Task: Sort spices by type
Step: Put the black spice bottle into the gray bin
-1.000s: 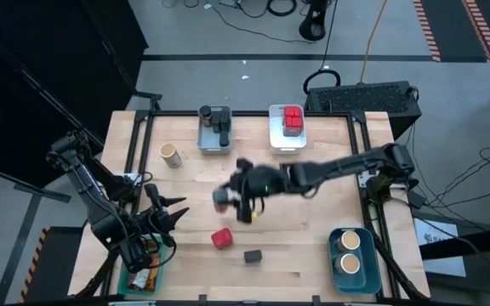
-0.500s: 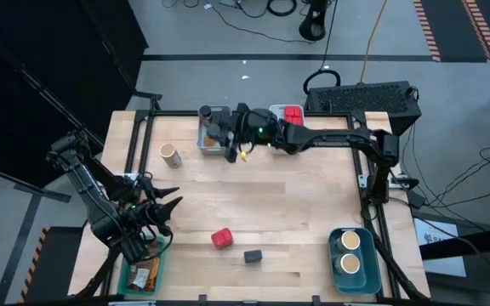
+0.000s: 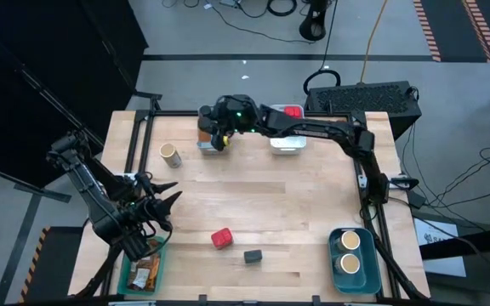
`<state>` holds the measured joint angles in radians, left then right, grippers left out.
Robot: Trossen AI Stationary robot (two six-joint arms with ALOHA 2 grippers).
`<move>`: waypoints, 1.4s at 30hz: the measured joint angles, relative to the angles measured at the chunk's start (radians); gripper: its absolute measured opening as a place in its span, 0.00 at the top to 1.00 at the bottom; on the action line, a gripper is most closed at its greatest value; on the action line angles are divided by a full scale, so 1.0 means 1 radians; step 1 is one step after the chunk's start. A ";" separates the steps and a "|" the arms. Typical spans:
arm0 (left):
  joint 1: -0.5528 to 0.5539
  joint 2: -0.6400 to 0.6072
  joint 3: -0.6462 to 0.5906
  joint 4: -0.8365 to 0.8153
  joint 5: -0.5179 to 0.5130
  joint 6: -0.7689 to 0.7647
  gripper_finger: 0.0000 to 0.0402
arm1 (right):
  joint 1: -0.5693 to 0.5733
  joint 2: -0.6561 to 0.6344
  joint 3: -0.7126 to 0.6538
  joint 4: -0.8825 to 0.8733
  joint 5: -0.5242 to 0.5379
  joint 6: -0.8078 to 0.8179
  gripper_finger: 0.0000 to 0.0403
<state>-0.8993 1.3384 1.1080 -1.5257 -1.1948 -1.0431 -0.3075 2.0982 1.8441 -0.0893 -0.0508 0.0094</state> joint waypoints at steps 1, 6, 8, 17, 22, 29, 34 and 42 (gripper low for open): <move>0.000 0.000 0.000 0.000 0.004 0.000 0.64 | -0.004 0.015 0.029 -0.026 0.000 0.011 0.58; 0.001 0.000 0.000 -0.004 0.007 0.001 0.64 | -0.013 0.071 0.106 -0.098 0.004 0.031 0.58; 0.000 0.000 0.000 -0.006 0.009 0.001 0.64 | -0.014 0.081 0.113 -0.095 0.003 0.032 0.58; 0.000 0.000 0.000 -0.011 0.012 0.001 0.64 | -0.015 0.082 0.113 -0.106 0.029 0.027 0.58; 0.000 0.000 0.000 -0.011 0.013 0.002 0.64 | -0.020 0.088 0.107 -0.109 0.050 0.013 0.58; 0.000 0.000 0.000 -0.011 0.013 0.002 0.64 | -0.020 0.111 0.105 -0.095 0.050 0.013 0.58; 0.000 0.000 0.000 -0.011 0.013 0.003 0.64 | -0.020 0.124 0.105 -0.082 0.050 0.013 0.58; 0.001 0.000 0.000 -0.011 0.012 0.003 0.64 | -0.024 0.150 0.105 -0.041 0.050 0.038 0.58</move>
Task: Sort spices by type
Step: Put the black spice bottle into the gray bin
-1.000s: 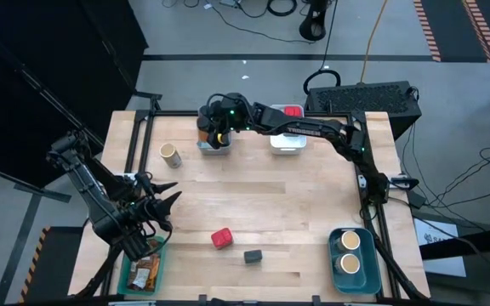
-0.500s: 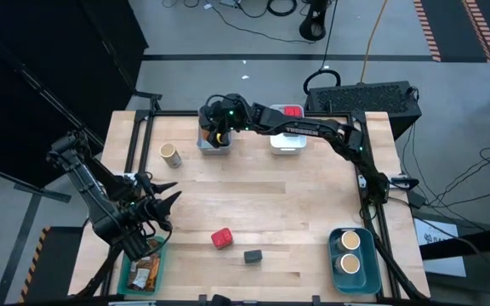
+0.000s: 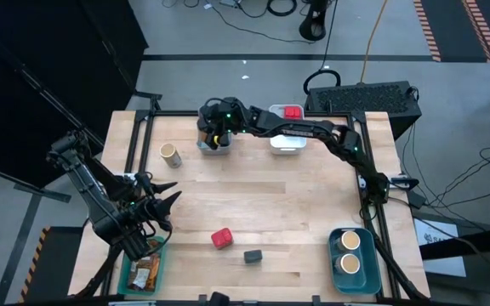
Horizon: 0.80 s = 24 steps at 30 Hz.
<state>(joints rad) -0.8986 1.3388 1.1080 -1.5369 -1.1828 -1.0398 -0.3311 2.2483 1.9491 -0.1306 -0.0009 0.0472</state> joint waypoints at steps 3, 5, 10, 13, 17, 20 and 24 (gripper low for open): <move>0.000 0.000 0.000 0.000 0.000 0.000 0.64 | -0.004 0.005 -0.002 -0.003 0.001 0.012 0.58; 0.000 0.000 0.000 0.000 0.000 0.000 0.64 | -0.007 0.012 -0.001 0.020 0.006 0.015 0.58; 0.000 0.000 0.000 0.000 0.000 0.000 0.64 | -0.015 0.040 -0.002 0.028 0.005 0.036 0.58; 0.002 0.000 0.000 0.000 0.000 0.000 0.64 | -0.016 0.057 -0.002 0.057 0.004 0.039 0.58; 0.002 0.000 0.000 0.000 -0.001 0.000 0.64 | -0.015 0.074 0.001 0.062 0.003 0.032 0.58; 0.002 0.000 0.000 0.000 -0.001 0.000 0.64 | -0.015 0.086 -0.002 0.051 0.011 0.029 0.56; 0.002 0.000 0.000 0.000 -0.002 0.000 0.64 | -0.015 0.100 -0.001 0.055 0.030 0.020 0.55</move>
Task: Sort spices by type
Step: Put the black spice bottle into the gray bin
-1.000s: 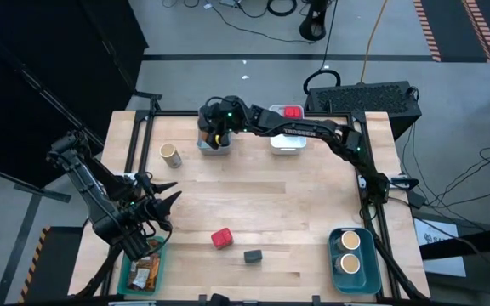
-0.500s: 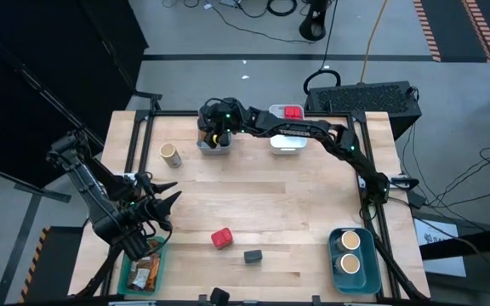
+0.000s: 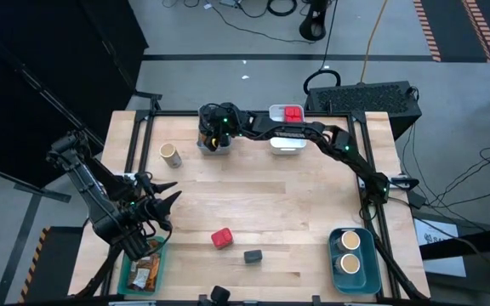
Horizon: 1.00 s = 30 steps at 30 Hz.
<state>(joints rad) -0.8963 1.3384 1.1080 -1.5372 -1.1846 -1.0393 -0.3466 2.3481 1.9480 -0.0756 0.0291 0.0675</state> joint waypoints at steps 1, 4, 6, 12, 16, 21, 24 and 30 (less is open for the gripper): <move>0.000 0.000 0.000 0.000 -0.001 0.000 0.64 | 0.000 0.005 0.001 0.012 -0.001 -0.001 0.55; 0.000 0.000 0.000 0.000 -0.004 0.002 0.64 | 0.000 0.010 0.001 0.003 0.000 -0.004 0.55; 0.000 0.000 0.000 0.000 -0.006 0.002 0.64 | 0.000 0.010 0.001 0.007 -0.001 -0.005 0.55; 0.000 0.000 0.000 0.000 -0.010 0.005 0.64 | 0.000 0.009 0.001 0.026 -0.001 -0.004 0.52; 0.000 0.000 0.000 0.000 -0.010 0.005 0.64 | 0.000 0.009 0.001 0.027 -0.002 -0.003 0.48; 0.000 0.000 0.000 0.000 -0.010 0.005 0.64 | 0.000 0.008 0.001 0.028 -0.003 -0.001 0.44; 0.000 0.000 0.000 0.000 -0.010 0.005 0.64 | 0.000 0.008 0.001 0.027 -0.004 -0.001 0.43; 0.000 0.000 0.000 0.000 -0.010 0.005 0.64 | -0.001 0.008 0.001 0.040 -0.004 -0.006 0.43</move>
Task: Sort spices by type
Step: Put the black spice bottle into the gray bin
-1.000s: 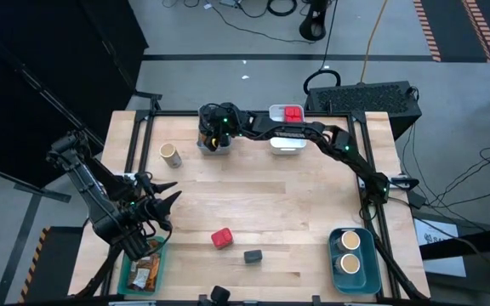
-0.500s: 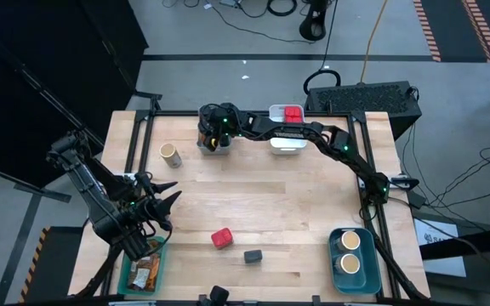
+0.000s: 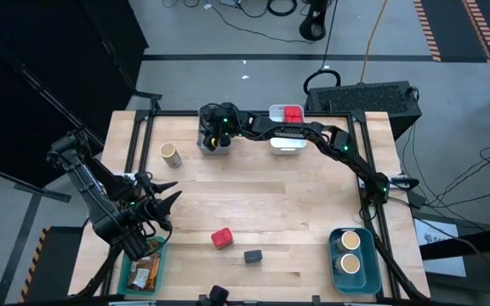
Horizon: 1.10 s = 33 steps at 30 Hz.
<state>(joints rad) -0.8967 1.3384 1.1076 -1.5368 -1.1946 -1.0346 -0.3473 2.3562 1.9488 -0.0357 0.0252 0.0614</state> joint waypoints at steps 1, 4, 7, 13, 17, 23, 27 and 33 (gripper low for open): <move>0.000 0.000 0.000 0.000 0.000 0.000 0.64 | 0.000 0.000 0.000 0.011 0.000 -0.001 0.43; 0.000 0.000 0.000 0.000 0.000 0.000 0.64 | 0.000 -0.006 0.000 0.019 0.000 -0.011 0.43; 0.000 0.000 0.000 0.000 0.000 0.000 0.64 | 0.001 -0.022 0.000 0.005 -0.001 -0.028 0.43; 0.000 0.000 0.000 0.000 0.000 0.000 0.64 | 0.019 -0.085 0.001 -0.060 -0.001 -0.069 0.48; 0.000 0.000 0.000 0.000 0.000 0.000 0.64 | 0.035 -0.109 0.001 -0.131 0.004 -0.102 0.57; 0.000 0.000 0.000 0.000 0.000 0.000 0.64 | 0.048 -0.189 0.000 -0.277 0.241 -0.128 0.76; 0.000 0.000 0.000 0.000 0.000 -0.001 0.64 | 0.022 -0.240 0.001 -0.390 0.276 -0.129 0.92; 0.000 0.000 -0.001 0.000 -0.003 -0.001 0.64 | 0.065 -0.223 0.001 -0.429 0.002 -0.166 0.99</move>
<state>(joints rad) -0.8970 1.3384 1.1069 -1.5364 -1.1980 -1.0351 -0.2827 2.1332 1.9495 -0.4647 0.0273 -0.1045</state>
